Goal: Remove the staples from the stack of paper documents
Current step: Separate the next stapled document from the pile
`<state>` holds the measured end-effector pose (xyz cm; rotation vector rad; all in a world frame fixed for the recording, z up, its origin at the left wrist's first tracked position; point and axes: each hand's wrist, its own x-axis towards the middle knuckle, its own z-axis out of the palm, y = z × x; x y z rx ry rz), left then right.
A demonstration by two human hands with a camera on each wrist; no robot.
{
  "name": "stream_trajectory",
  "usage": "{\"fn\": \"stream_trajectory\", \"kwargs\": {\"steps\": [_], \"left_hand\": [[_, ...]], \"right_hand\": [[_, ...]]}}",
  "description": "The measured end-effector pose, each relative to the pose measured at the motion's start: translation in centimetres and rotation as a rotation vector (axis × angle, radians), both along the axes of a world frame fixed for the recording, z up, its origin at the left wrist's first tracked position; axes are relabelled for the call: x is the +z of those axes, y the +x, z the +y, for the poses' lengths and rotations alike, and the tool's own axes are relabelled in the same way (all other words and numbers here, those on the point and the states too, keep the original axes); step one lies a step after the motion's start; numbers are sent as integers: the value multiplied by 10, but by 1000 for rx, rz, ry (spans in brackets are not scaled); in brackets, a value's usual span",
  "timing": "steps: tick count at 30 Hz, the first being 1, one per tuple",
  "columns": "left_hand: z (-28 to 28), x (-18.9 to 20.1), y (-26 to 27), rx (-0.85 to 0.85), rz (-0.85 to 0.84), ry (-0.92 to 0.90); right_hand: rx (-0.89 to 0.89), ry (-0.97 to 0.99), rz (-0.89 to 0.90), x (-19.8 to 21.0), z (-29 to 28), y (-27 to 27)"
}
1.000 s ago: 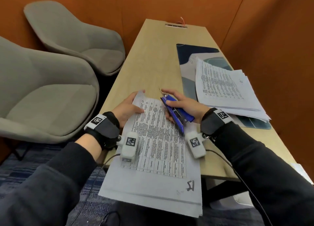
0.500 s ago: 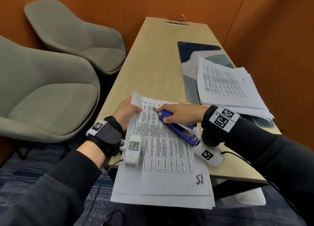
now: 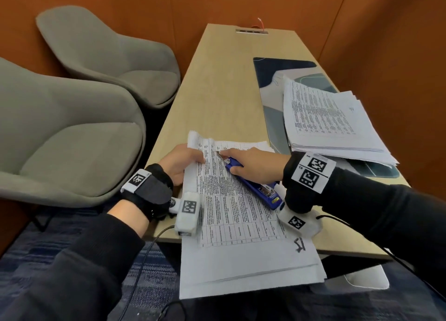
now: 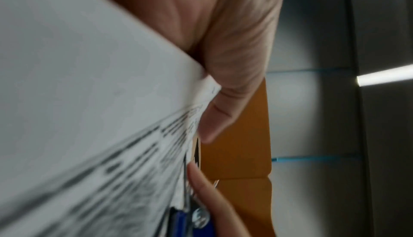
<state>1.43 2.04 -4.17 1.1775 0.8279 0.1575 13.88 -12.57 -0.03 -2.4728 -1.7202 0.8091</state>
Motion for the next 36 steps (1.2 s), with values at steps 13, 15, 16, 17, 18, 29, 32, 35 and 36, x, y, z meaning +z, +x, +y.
{"fn": "stream_trajectory", "kwargs": {"steps": [13, 15, 16, 17, 18, 29, 32, 35, 36], "left_hand": [[-4, 1, 12, -1, 15, -21], [-3, -1, 11, 21, 5, 1], [-2, -1, 9, 30, -8, 4], [-2, -1, 8, 38, -19, 8], [-1, -2, 6, 41, -32, 6], [-10, 0, 21, 28, 128, 400], [-9, 0, 23, 46, 145, 498], [-4, 0, 22, 12, 153, 612], [-3, 2, 22, -21, 177, 660]], "right_hand": [[10, 109, -150, -11, 6, -15], [12, 119, -158, -13, 14, -12], [10, 108, -112, -12, 17, -8], [-6, 99, 4, -11, 18, -2], [-35, 92, 181, -8, 17, 6], [288, -12, -740, -7, 9, -14], [188, 45, -539, -8, 10, 4], [34, 22, -159, -1, -1, 29], [28, -13, -119, 1, -6, 33]]}}
